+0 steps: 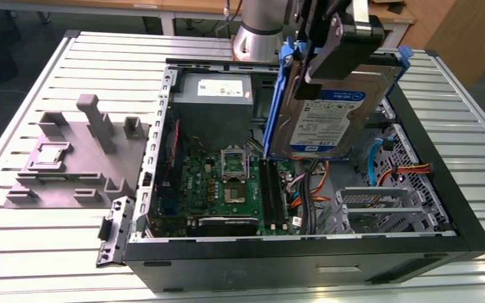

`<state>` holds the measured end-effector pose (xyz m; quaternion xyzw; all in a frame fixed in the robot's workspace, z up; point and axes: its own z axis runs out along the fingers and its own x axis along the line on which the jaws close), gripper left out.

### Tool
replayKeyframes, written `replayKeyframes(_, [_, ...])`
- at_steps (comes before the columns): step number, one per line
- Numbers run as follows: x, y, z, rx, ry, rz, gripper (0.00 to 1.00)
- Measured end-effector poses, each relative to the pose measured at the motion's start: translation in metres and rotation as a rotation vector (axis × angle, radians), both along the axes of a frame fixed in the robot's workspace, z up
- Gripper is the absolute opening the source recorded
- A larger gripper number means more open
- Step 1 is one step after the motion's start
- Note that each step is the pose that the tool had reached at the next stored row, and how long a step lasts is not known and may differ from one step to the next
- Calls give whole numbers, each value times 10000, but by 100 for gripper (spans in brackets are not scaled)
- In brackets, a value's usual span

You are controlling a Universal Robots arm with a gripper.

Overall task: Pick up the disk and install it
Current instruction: 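Insert the disk into the insertion slot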

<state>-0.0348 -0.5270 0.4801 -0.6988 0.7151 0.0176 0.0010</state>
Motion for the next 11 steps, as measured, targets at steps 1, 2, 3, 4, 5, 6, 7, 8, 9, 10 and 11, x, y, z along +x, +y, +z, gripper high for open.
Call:
replayKeyframes(1, [14,0,-2,1,0,0,37])
replayKeyframes(2, [19,0,-5,0,0,0,37])
replayKeyframes(3, [19,-1,-6,-2,1,-1,37])
replayKeyframes(4, [19,-4,-9,-3,0,-3,37])
replayKeyframes(5, [20,-12,-12,-2,0,0,37])
replayKeyframes(6, [21,-24,-16,-1,-3,0,37])
replayKeyframes(7, [20,-37,-20,0,-5,0,37])
replayKeyframes(8, [20,-47,-23,0,-6,0,37])
replayKeyframes(9, [19,-52,-25,0,-7,-1,37])
replayKeyframes(10, [19,-53,-26,1,-7,-2,37])
replayKeyframes(11, [20,-53,-25,-1,-7,-2,37])
